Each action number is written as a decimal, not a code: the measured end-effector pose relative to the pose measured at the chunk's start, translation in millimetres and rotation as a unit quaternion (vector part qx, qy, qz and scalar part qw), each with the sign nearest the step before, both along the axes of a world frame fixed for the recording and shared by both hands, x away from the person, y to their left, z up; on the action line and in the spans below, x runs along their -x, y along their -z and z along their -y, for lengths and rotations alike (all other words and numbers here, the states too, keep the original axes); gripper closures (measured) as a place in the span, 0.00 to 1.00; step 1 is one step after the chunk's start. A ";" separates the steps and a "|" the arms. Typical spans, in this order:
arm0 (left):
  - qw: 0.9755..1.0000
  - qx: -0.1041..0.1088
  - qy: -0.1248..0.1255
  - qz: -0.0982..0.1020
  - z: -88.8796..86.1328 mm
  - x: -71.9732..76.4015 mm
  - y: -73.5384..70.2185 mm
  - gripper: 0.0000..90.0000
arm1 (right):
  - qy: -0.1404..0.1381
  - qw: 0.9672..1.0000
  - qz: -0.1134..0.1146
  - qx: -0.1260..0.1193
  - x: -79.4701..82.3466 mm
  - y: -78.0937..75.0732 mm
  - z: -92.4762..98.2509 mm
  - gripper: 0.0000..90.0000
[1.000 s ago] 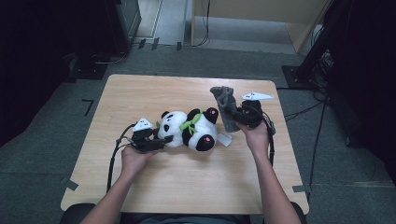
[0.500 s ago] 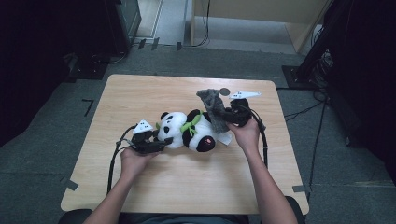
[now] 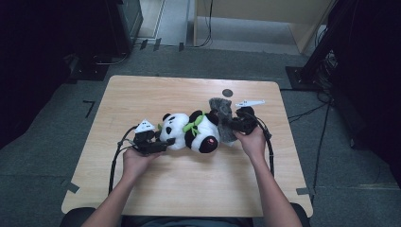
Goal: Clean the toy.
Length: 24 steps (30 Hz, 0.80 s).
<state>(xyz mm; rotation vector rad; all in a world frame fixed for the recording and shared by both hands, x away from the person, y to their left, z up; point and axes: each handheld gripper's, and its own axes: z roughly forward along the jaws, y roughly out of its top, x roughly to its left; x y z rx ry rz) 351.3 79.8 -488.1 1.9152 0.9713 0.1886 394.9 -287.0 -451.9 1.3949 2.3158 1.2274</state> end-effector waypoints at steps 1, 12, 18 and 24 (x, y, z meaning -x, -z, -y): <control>1.000 0.001 0.000 -0.001 0.0 -0.3 0.0 0.42 | -0.002 1.000 -0.007 0.000 0.1 3.7 0.4 0.90; 1.000 -0.003 0.004 -0.004 0.4 -2.5 -1.6 0.43 | 0.011 0.999 0.010 -0.032 23.9 -21.9 17.7 0.90; 1.000 -0.012 -0.002 -0.007 3.2 -3.0 -5.4 0.45 | -0.008 0.999 0.022 -0.041 44.5 -41.3 11.3 0.89; 1.000 -0.010 -0.004 -0.009 4.9 -3.0 -5.4 0.45 | -0.038 0.997 0.043 -0.046 73.2 -60.2 -0.4 0.89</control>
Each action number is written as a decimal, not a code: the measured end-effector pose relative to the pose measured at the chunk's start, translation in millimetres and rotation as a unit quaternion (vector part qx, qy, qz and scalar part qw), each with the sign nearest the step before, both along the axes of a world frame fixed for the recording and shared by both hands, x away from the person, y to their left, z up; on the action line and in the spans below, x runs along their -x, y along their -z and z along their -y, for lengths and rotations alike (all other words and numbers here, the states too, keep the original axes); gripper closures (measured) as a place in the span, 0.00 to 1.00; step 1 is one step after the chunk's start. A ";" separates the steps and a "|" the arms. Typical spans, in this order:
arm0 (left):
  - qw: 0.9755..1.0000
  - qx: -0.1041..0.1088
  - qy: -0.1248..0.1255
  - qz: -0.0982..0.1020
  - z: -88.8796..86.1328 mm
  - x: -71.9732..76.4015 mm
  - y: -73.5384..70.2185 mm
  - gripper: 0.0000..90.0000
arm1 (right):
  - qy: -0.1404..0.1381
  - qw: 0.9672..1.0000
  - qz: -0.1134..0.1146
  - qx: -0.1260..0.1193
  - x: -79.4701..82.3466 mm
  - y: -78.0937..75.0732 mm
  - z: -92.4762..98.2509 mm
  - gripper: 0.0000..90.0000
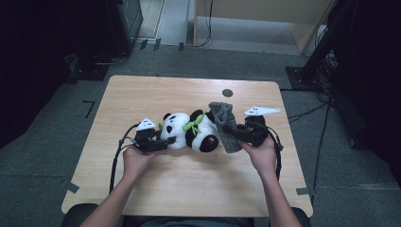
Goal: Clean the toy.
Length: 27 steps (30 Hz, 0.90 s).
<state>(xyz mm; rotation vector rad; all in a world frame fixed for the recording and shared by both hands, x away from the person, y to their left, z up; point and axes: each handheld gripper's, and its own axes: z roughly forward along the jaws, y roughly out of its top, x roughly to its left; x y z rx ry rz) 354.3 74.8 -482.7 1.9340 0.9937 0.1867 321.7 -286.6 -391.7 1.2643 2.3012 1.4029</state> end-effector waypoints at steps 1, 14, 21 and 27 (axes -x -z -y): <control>1.000 0.000 0.000 -0.001 0.4 -0.1 -0.2 0.45 | 0.000 1.000 0.000 0.000 0.0 0.0 0.0 0.89; 1.000 -0.005 -0.007 -0.020 5.3 -0.3 -3.8 0.47 | -0.053 0.998 0.024 0.040 33.1 15.5 -43.5 0.89; 1.000 -0.005 -0.007 -0.018 6.5 0.0 -3.3 0.47 | -0.034 0.995 0.065 0.066 40.0 29.5 -34.2 0.89; 1.000 0.000 -0.004 -0.021 6.2 -0.8 -2.5 0.47 | -0.015 0.996 0.063 0.064 37.4 36.5 -29.4 0.89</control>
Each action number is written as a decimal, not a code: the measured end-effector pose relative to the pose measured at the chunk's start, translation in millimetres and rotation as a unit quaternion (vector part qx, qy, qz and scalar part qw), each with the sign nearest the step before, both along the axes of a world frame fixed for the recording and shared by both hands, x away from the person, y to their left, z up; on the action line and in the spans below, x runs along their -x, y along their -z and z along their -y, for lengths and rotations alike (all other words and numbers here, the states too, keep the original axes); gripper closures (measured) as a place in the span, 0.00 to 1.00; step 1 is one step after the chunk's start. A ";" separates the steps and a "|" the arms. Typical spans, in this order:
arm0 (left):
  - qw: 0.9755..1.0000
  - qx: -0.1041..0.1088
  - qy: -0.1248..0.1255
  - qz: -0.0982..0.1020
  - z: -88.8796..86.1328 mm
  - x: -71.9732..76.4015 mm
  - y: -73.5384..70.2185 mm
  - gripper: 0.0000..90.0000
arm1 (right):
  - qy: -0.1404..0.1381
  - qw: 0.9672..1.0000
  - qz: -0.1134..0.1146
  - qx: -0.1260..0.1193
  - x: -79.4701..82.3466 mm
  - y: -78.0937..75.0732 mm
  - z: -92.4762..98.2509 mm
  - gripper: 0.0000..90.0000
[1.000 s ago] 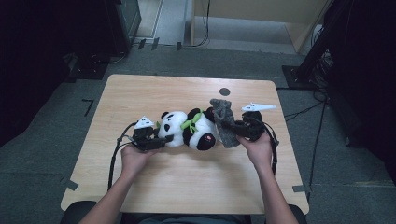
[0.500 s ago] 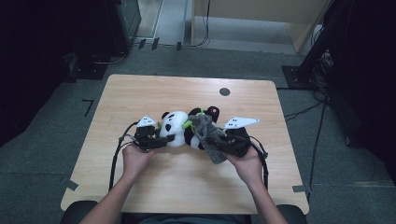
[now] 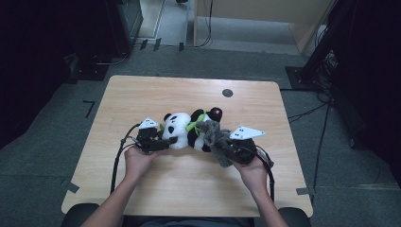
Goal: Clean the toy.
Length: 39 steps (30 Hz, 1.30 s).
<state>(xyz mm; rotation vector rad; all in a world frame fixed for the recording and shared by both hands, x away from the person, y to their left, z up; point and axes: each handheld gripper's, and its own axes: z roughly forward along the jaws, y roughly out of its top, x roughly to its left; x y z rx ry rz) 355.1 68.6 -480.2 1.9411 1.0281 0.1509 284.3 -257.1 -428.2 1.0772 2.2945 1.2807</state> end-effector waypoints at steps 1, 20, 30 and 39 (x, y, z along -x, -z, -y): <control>1.000 0.000 0.000 0.000 0.1 0.0 0.1 0.47 | 0.015 1.000 -0.007 -0.017 -1.8 2.7 4.2 0.89; 1.000 0.003 0.000 0.000 -1.7 -0.4 1.5 0.47 | 0.055 0.996 -0.070 -0.020 -19.0 31.7 20.9 0.89; 1.000 0.009 -0.001 -0.003 -2.6 -1.3 1.8 0.47 | 0.058 0.993 -0.096 -0.049 -23.5 32.7 34.2 0.89; 1.000 0.005 -0.002 -0.004 -1.8 -1.4 0.6 0.47 | 0.018 0.995 -0.033 -0.097 -2.3 -13.2 25.5 0.89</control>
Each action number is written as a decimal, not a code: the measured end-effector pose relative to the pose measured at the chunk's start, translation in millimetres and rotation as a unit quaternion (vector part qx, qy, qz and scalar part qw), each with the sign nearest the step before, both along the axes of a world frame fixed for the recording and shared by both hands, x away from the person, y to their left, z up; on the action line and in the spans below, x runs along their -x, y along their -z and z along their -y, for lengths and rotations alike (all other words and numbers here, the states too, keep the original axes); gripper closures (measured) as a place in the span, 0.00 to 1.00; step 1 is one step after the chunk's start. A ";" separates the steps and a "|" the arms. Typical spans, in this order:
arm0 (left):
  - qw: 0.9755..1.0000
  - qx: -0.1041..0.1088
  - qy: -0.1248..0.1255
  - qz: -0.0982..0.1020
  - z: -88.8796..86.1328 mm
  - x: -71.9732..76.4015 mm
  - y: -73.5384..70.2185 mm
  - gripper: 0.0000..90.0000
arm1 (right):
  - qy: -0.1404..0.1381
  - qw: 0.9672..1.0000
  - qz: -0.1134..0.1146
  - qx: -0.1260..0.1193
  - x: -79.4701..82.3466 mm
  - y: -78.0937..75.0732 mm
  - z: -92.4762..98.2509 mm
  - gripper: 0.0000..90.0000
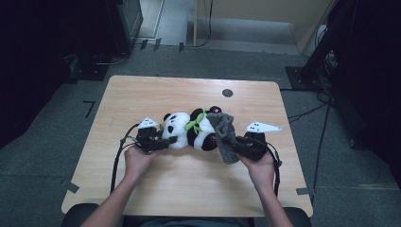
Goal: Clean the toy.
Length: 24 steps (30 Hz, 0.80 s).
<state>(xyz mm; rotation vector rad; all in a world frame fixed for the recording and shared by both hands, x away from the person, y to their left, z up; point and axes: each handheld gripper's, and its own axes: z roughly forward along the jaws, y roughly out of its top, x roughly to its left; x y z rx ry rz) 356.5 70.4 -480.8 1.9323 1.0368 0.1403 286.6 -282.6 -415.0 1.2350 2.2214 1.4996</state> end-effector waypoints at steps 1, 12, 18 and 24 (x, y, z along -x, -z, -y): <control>1.000 0.000 0.000 0.000 0.0 0.0 -0.1 0.47 | -0.015 1.000 0.005 0.001 4.7 -4.9 -8.2 0.89; 1.000 -0.003 0.002 0.000 0.9 -0.2 -0.4 0.47 | -0.061 0.997 0.000 0.055 4.0 12.4 -53.7 0.89; 1.000 -0.004 0.005 0.001 1.5 -1.0 -0.5 0.47 | -0.080 0.995 0.018 0.048 3.8 30.9 -53.2 0.89; 1.000 -0.002 0.007 -0.001 2.2 -1.8 -0.5 0.47 | -0.081 0.995 0.022 0.061 2.5 43.1 -46.4 0.89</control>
